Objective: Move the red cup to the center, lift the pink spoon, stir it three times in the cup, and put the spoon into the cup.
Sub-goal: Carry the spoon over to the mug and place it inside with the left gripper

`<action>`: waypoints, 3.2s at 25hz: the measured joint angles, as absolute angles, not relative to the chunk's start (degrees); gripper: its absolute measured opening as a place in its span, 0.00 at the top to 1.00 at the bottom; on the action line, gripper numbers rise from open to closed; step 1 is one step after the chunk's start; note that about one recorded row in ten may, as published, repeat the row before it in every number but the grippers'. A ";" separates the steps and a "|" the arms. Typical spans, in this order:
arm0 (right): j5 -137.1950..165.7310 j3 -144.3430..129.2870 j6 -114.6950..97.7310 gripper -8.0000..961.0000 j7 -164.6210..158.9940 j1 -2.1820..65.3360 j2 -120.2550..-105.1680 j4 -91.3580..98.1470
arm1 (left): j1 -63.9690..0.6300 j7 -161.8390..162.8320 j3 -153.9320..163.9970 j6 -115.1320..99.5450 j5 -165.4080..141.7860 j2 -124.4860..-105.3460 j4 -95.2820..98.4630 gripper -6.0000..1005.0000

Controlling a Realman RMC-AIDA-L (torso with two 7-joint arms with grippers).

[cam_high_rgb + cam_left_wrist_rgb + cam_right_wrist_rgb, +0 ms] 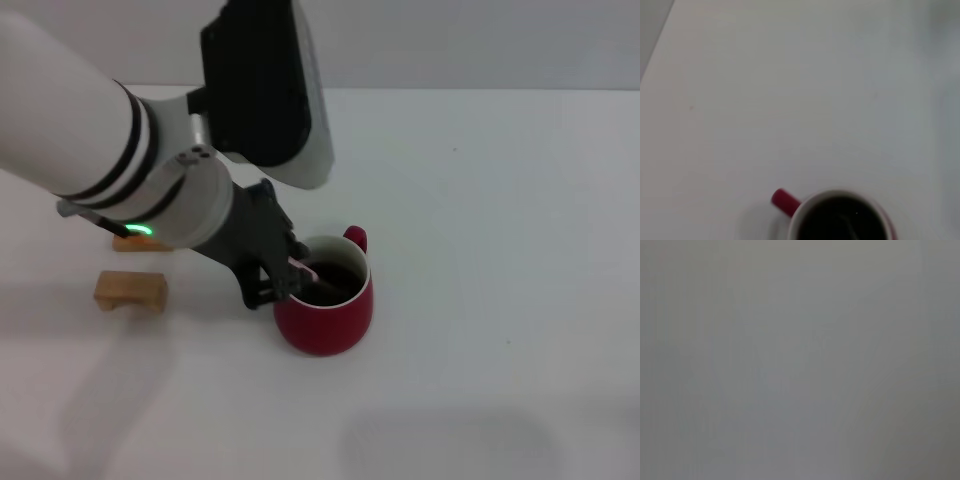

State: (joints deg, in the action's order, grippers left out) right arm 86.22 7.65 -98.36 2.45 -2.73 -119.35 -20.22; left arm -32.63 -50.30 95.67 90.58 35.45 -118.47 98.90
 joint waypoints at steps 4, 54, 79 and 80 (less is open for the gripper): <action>86.22 7.64 -98.36 0.99 2.46 -2.72 -119.36 -20.21 | -32.67 -50.08 96.99 90.57 36.82 -118.48 99.29 0.82; 86.49 7.56 -98.35 0.99 2.46 -2.90 -119.45 -20.21 | -33.64 -49.37 97.78 88.54 38.40 -118.44 99.11 0.82; 86.18 6.85 -98.96 0.99 2.46 -2.91 -119.40 -20.21 | -33.77 -48.82 94.06 89.48 34.87 -118.20 98.96 0.81; 86.16 6.85 -98.97 0.99 2.46 -2.93 -119.38 -20.21 | -34.13 -48.81 94.05 89.08 34.87 -118.20 98.63 0.81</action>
State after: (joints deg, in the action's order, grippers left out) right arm 86.16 6.85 -98.97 2.46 -2.93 -119.38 -20.21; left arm -34.13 -48.81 94.05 89.08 34.87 -118.20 98.63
